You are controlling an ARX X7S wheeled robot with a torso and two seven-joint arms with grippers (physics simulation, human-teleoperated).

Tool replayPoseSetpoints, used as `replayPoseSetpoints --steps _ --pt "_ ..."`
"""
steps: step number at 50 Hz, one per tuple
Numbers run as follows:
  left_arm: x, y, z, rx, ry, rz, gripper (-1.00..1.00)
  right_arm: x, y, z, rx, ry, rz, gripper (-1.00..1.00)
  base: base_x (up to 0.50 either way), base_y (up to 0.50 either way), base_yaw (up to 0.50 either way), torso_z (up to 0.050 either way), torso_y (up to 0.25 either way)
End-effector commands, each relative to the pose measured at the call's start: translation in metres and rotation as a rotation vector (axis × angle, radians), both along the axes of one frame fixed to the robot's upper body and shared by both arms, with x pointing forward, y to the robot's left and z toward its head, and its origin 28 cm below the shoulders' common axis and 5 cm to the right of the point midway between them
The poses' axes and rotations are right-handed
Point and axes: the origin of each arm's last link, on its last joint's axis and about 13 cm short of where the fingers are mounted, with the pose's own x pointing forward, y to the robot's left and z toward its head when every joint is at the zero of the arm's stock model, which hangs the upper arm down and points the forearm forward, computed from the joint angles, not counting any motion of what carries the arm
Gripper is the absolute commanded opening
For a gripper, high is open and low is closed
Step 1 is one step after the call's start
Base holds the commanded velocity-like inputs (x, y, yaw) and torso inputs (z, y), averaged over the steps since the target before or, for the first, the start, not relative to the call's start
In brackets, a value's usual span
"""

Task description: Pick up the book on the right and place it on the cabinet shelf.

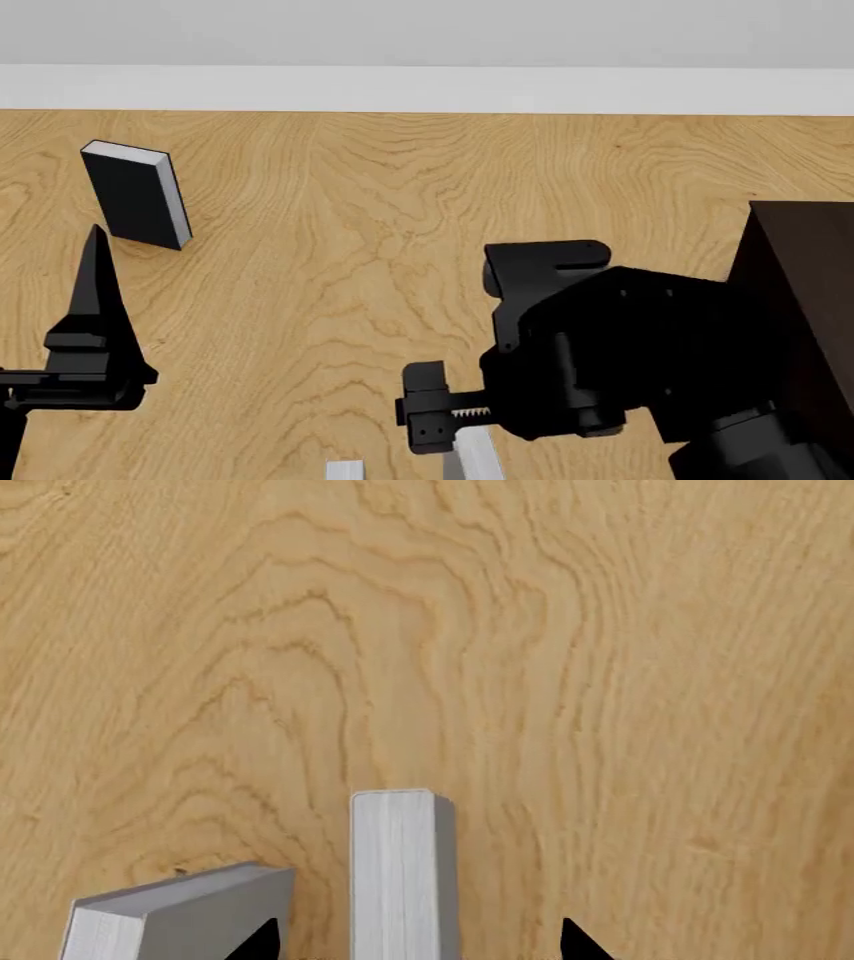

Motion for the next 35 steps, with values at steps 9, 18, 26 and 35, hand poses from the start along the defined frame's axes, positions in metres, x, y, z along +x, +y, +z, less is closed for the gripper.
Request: replayPoseSetpoints --steps 9,18,26,35 --pt "0.0 0.001 0.001 -0.002 -0.002 0.0 1.0 0.007 0.003 -0.019 -0.01 0.041 0.022 1.0 0.0 0.0 0.0 0.0 0.0" --pt "-0.001 0.0 0.0 0.001 -0.003 -0.002 1.0 0.006 0.005 -0.027 -0.012 0.064 0.039 1.0 0.0 0.0 0.0 0.0 0.0" --pt "0.0 0.001 0.001 0.0 -0.003 -0.002 1.0 0.007 0.006 -0.032 -0.012 0.077 0.048 1.0 0.0 0.0 0.0 0.0 0.0" --pt "0.0 0.001 0.0 -0.001 -0.003 0.0 1.0 0.008 0.006 -0.036 -0.016 0.088 0.052 1.0 0.0 0.0 0.0 0.0 0.0"
